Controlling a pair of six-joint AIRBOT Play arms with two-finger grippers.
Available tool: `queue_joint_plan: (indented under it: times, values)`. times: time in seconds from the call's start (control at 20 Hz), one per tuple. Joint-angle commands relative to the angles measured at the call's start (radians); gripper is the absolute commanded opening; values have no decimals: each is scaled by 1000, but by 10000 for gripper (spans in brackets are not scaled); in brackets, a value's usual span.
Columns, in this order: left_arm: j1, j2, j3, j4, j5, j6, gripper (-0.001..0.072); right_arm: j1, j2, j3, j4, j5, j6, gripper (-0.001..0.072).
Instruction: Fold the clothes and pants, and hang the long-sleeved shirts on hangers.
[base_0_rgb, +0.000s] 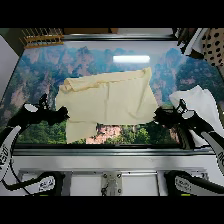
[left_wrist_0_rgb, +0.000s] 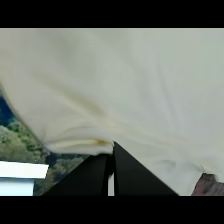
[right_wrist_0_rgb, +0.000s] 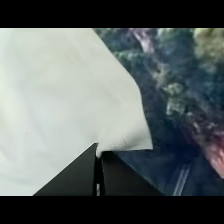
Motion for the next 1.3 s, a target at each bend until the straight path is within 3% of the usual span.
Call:
queue_joint_plan:
  times: [0.0,0.3,0.55,0.9,1.1,1.25]
  values:
    - [2,12,39,3,-26,-1,6,10,16,43,17,40,-152,7]
    - [64,297,439,26,-180,-1,7,-40,254,498,-245,205,-157,6]
    - [82,601,755,26,-204,-2,7,-45,496,829,-312,218,-161,6]
    - [82,900,884,26,-200,-47,6,-45,808,850,-443,252,-155,6]
    - [82,898,909,24,-228,-85,6,-45,851,850,-461,332,-129,6]
    - [82,793,908,24,-325,-85,6,-45,798,850,-472,431,-105,5]
